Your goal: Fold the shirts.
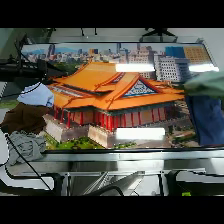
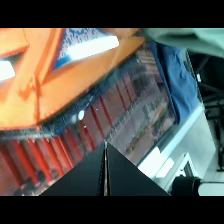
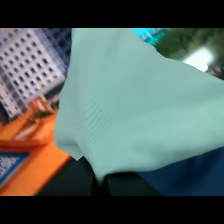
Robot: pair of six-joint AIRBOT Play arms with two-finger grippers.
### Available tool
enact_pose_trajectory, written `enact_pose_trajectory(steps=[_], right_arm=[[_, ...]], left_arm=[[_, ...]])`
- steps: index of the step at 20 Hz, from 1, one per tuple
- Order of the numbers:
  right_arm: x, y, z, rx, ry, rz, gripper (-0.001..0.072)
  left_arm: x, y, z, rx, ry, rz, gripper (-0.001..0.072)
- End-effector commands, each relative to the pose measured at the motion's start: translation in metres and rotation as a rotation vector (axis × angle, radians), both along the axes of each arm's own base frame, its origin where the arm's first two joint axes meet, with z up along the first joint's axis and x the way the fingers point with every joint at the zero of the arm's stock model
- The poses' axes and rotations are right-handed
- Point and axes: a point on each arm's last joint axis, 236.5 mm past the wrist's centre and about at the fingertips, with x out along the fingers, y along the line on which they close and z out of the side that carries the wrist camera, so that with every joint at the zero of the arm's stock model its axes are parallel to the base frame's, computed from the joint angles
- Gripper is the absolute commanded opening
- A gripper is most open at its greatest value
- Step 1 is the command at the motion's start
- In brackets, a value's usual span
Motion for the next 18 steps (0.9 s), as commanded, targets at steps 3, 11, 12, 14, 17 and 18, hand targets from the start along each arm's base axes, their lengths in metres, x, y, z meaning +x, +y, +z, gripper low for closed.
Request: enact_pose_trajectory(steps=[3, 11, 12, 14, 17, 18], right_arm=[[-0.13, 0.008, -0.114, 0.143, 0.418, -0.177, 0.0019], [-0.213, -0.014, -0.167, 0.127, 0.68, -0.275, 0.071], [-0.212, -0.011, -0.166, 0.134, 0.679, -0.272, 0.071], [-0.196, 0.002, -0.165, 0.169, 0.641, -0.239, 0.0708], [-0.144, 0.05, -0.161, 0.257, 0.528, -0.088, 0.0345], [-0.124, 0.07, -0.157, 0.288, 0.474, -0.024, 0.0064]], left_arm=[[-0.013, -0.003, -0.002, 0.001, 0.027, -0.05, 0.0015], [-0.018, -0.004, -0.002, -0.004, 0.053, -0.062, 0.0015], [-0.018, -0.004, -0.002, -0.004, 0.053, -0.061, 0.0014], [-0.018, -0.004, -0.002, -0.01, 0.069, -0.051, 0.0014], [-0.018, -0.005, 0.002, -0.021, 0.081, -0.04, 0.0014], [-0.019, -0.005, 0.005, -0.016, 0.069, -0.035, 0.0014]])
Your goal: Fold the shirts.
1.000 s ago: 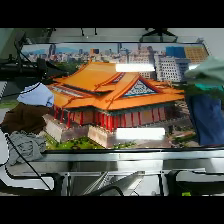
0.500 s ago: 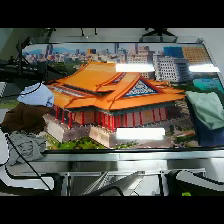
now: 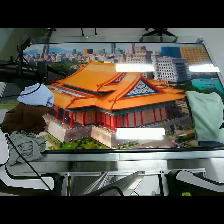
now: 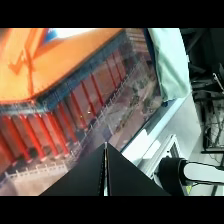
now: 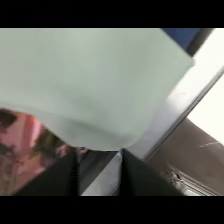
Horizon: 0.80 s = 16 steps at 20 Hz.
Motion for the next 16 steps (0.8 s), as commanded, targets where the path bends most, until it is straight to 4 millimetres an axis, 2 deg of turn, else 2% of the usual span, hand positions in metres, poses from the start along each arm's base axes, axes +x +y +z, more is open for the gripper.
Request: enact_pose_trajectory(steps=[1, 3, 4, 6, 8, 12, 14, 16], right_arm=[[0.062, 0.07, 0.013, 0.168, -0.19, 0.139, 0.0022], [0.089, 0.117, 0.03, 0.261, -0.298, 0.25, 0.0018], [0.093, 0.136, 0.035, 0.277, -0.319, 0.301, 0.0018], [0.083, 0.173, 0.035, 0.277, -0.329, 0.374, 0.0017], [0.061, 0.216, 0.026, 0.267, -0.355, 0.46, 0.0017], [-0.013, 0.298, -0.007, 0.301, -0.369, 0.656, 0.0018], [-0.039, 0.324, -0.017, 0.339, -0.379, 0.73, 0.0018], [-0.048, 0.332, -0.019, 0.34, -0.388, 0.776, 0.0019]], left_arm=[[-0.002, 0.0, 0.009, 0.009, -0.016, 0.018, 0.0013], [-0.008, 0.004, 0.018, 0.065, -0.07, 0.03, 0.0012], [-0.017, 0.002, 0.02, 0.094, -0.083, 0.034, 0.0012], [-0.047, -0.002, 0.012, 0.129, -0.072, 0.035, 0.0012], [-0.089, -0.015, -0.007, 0.124, -0.03, 0.033, 0.0012], [-0.183, -0.042, -0.071, 0.122, 0.082, 0.022, 0.0013], [-0.213, -0.049, -0.098, 0.116, 0.119, 0.041, 0.0013], [-0.234, -0.053, -0.114, 0.113, 0.153, 0.047, 0.0013]])
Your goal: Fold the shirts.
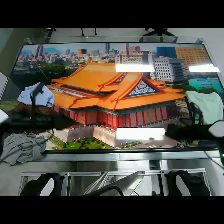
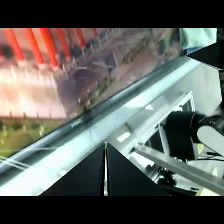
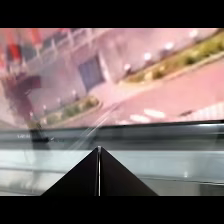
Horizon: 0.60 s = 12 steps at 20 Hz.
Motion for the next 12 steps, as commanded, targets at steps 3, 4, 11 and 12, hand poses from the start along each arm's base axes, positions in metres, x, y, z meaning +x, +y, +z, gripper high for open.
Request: enact_pose_trajectory(steps=[3, 4, 11, 12], right_arm=[[-0.016, 0.029, -0.005, 0.043, -0.068, 0.068, 0.0019], [-0.016, 0.031, -0.004, 0.055, -0.069, 0.066, 0.0019], [-0.017, 0.037, -0.001, 0.083, -0.067, 0.065, 0.0019], [-0.017, 0.037, -0.001, 0.083, -0.067, 0.065, 0.0018]], left_arm=[[-0.047, -0.006, -0.041, 0.001, 0.045, 0.046, 0.0013], [-0.047, -0.004, -0.039, 0.001, 0.034, 0.055, 0.0013], [-0.039, 0.01, -0.029, 0.007, -0.03, 0.134, 0.0014], [-0.038, 0.011, -0.029, 0.008, -0.029, 0.138, 0.0014]])
